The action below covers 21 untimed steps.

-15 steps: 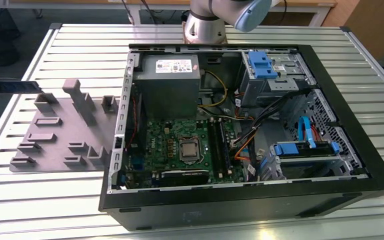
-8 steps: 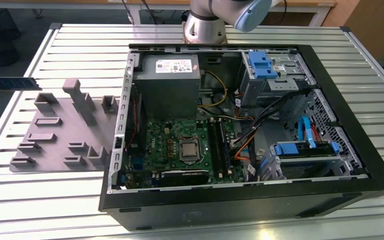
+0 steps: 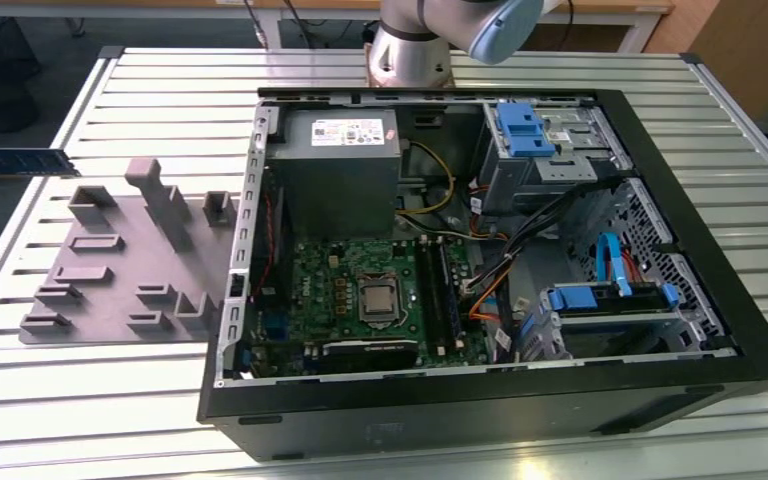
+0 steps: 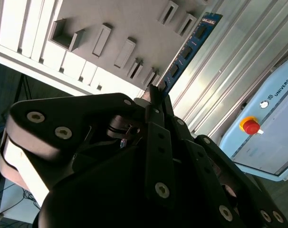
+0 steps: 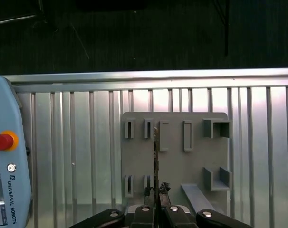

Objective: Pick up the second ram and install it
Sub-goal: 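Pick up the second ram and move it above second insertion slot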

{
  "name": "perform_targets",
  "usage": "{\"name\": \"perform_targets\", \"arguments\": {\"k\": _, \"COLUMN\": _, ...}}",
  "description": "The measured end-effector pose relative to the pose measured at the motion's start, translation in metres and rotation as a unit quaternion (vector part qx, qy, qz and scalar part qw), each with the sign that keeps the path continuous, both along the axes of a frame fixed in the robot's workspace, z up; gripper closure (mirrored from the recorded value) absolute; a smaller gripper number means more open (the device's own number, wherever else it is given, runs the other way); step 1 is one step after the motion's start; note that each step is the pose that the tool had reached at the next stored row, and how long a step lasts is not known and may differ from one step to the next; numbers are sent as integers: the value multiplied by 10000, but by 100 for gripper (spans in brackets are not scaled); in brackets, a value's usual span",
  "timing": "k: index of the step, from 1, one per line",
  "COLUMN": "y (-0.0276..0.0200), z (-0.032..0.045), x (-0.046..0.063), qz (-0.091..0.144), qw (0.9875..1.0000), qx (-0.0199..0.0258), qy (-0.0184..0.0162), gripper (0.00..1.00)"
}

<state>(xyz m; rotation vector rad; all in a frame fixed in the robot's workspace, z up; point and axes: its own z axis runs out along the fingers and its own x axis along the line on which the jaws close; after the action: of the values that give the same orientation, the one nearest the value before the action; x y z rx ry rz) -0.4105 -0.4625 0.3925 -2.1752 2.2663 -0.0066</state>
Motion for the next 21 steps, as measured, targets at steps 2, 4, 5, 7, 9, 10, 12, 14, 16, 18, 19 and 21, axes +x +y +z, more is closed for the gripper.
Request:
{"name": "perform_targets", "arguments": {"k": 2, "y": 0, "z": 0, "x": 0, "qz": 0, "qw": 10000, "qx": 1, "qy": 0, "gripper": 86}}
{"name": "perform_targets", "arguments": {"k": 4, "y": -1, "z": 1, "x": 2, "qz": 0, "qw": 10000, "qx": 1, "qy": 1, "gripper": 86}}
{"name": "perform_targets", "arguments": {"k": 5, "y": 0, "z": 1, "x": 5, "qz": 1, "qw": 10000, "qx": 1, "qy": 1, "gripper": 86}}
{"name": "perform_targets", "arguments": {"k": 7, "y": 0, "z": 1, "x": 12, "qz": 0, "qw": 10000, "qx": 1, "qy": 1, "gripper": 86}}
{"name": "perform_targets", "arguments": {"k": 9, "y": 0, "z": 0, "x": 20, "qz": 0, "qw": 10000, "qx": 1, "qy": 0, "gripper": 86}}
{"name": "perform_targets", "arguments": {"k": 10, "y": 0, "z": 0, "x": 26, "qz": 0, "qw": 10000, "qx": 1, "qy": 0, "gripper": 86}}
{"name": "perform_targets", "arguments": {"k": 12, "y": 0, "z": 0, "x": 39, "qz": 0, "qw": 10000, "qx": 1, "qy": 0, "gripper": 86}}
{"name": "perform_targets", "arguments": {"k": 14, "y": 0, "z": 0, "x": 50, "qz": 0, "qw": 10000, "qx": 1, "qy": 0, "gripper": 86}}
{"name": "perform_targets", "arguments": {"k": 16, "y": 0, "z": 0, "x": 60, "qz": 0, "qw": 10000, "qx": 1, "qy": 0, "gripper": 86}}
{"name": "perform_targets", "arguments": {"k": 18, "y": 0, "z": 0, "x": 69, "qz": 0, "qw": 10000, "qx": 1, "qy": 0, "gripper": 86}}
{"name": "perform_targets", "arguments": {"k": 19, "y": 0, "z": 0, "x": 72, "qz": 0, "qw": 10000, "qx": 1, "qy": 0, "gripper": 86}}
{"name": "perform_targets", "arguments": {"k": 21, "y": 0, "z": 0, "x": 77, "qz": 0, "qw": 10000, "qx": 1, "qy": 0, "gripper": 86}}
